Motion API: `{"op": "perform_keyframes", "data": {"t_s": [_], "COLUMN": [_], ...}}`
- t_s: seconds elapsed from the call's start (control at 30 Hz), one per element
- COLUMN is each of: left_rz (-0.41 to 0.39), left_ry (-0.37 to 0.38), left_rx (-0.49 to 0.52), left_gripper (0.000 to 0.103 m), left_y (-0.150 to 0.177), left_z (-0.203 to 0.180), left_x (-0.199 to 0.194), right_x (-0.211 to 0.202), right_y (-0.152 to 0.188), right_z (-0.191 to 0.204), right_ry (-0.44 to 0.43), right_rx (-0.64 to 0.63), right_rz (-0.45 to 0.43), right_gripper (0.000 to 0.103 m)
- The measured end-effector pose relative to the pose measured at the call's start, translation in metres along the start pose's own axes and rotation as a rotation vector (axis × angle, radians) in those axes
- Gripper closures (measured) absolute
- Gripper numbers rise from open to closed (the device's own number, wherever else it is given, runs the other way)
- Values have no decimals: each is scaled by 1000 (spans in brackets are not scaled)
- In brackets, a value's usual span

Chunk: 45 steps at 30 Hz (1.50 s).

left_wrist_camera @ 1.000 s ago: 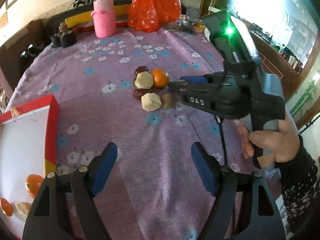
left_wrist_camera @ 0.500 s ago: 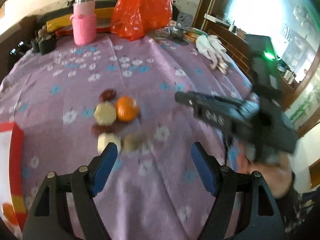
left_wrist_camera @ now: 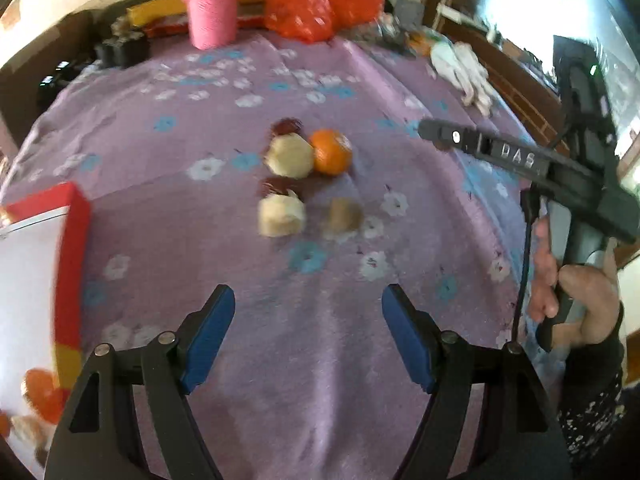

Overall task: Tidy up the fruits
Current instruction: 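Grasp a pale cake cube with the left tool while the right tool holds its kiwi, then carry the cake cube in the left tool into the tray and release while the right tool drops its kiwi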

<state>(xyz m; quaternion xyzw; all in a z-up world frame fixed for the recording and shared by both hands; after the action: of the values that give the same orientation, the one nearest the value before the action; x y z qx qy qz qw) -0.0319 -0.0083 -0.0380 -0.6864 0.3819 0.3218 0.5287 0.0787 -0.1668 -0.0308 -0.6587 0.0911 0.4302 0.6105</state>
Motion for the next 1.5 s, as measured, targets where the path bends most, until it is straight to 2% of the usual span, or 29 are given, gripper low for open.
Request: {"op": "perform_keyframes", "data": {"t_s": [0.1,0.17,0.27,0.37,0.6,0.67,0.73,0.8,0.87,1.0,1.07,1.33,1.5], "left_rz": [-79,-124,-96,-66,-97,-72,-56,-67,-72,-83,-91,-90,-152], "left_ry": [18,-5,-27,-16,-61,-54,-47,-64,-63,-46,-44,-19,-37], "left_rx": [33,71,28,-21,-18,-12,-8,1,1,-7,7,-22,-5], "left_gripper": [27,27,27,27,34,45,50,56,69,74,80,80,80], "left_y": [-18,-31,-39,-35,-37,-34,-33,-33,-34,-36,-35,-31,-26], "left_z": [-14,-23,-15,-6,6,5,4,4,4,6,3,9,17], "left_x": [-14,-13,3,14,17,25,32,35,35,35,36,24,-15], "right_x": [0,0,1,1,2,4,6,7,8,9,10,7,-4], "right_y": [-1,-1,0,0,0,0,1,2,3,4,4,2,-3], "right_z": [3,3,1,1,3,6,8,11,13,14,15,22,56], "right_ry": [1,2,-6,-7,-20,-27,-33,-35,-32,-37,-38,-110,-159], "right_rx": [-7,-7,4,3,1,-1,-4,-14,-22,-15,-14,14,-44], "right_rz": [-4,-3,-1,0,4,12,18,24,27,30,31,17,1], "right_gripper": [81,81,81,81,81,81,81,81,81,81,81,81,81]}}
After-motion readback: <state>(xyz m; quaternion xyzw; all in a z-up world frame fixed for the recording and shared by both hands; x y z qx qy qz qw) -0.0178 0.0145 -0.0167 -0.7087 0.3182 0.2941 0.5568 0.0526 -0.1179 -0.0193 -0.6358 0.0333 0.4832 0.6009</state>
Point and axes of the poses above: each gripper's, at about its wrist camera, not at the fingertips, and x roughly the way its jaws point, z to its left, y to its underside, the point moved 8 cm from there along x, roughly the way its jaws point, and after that the axes turned 13 degrees about -x, right-handed, at the moved point
